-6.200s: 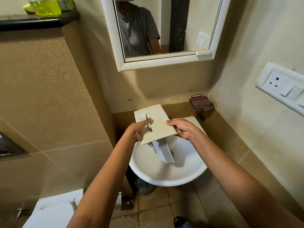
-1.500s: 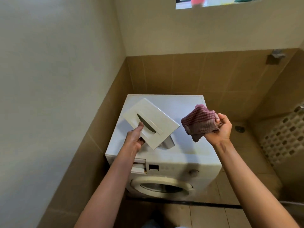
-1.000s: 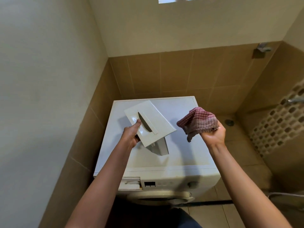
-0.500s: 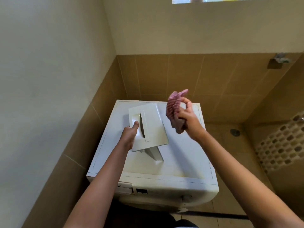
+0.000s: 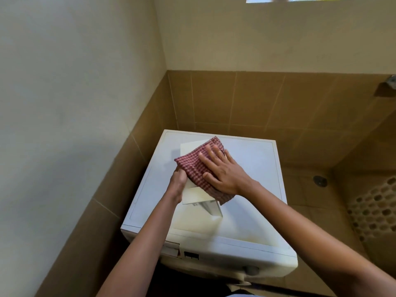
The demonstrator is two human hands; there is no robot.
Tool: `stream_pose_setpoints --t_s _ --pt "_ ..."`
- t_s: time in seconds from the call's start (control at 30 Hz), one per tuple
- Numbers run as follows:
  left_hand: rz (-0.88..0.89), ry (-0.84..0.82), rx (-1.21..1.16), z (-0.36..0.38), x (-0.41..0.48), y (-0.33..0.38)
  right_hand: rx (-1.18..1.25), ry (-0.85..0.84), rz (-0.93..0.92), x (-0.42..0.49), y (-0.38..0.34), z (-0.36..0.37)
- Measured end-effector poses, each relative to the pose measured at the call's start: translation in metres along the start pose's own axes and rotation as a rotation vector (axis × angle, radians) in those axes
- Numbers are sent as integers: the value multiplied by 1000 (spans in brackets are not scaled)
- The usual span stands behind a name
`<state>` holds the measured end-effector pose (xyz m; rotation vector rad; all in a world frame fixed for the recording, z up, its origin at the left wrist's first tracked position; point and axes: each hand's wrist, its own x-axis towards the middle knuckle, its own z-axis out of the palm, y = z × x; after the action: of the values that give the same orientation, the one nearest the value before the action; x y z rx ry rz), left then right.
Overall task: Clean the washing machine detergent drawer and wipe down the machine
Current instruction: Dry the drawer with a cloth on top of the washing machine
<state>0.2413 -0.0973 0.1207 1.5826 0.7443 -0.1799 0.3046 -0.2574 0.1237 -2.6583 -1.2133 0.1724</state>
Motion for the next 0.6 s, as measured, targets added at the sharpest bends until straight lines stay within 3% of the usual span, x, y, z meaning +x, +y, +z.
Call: stream_pose_setpoints --t_s 0.1,0.4,0.6 --pt "-17 38 -33 2 -2 3 -43 -78 9 5 -10 6" --pt "-48 -9 -275 5 -1 2 -106 -43 3 2 -62 18" --pt "-22 80 -144 10 0 -2 -31 -31 65 62 -23 7"
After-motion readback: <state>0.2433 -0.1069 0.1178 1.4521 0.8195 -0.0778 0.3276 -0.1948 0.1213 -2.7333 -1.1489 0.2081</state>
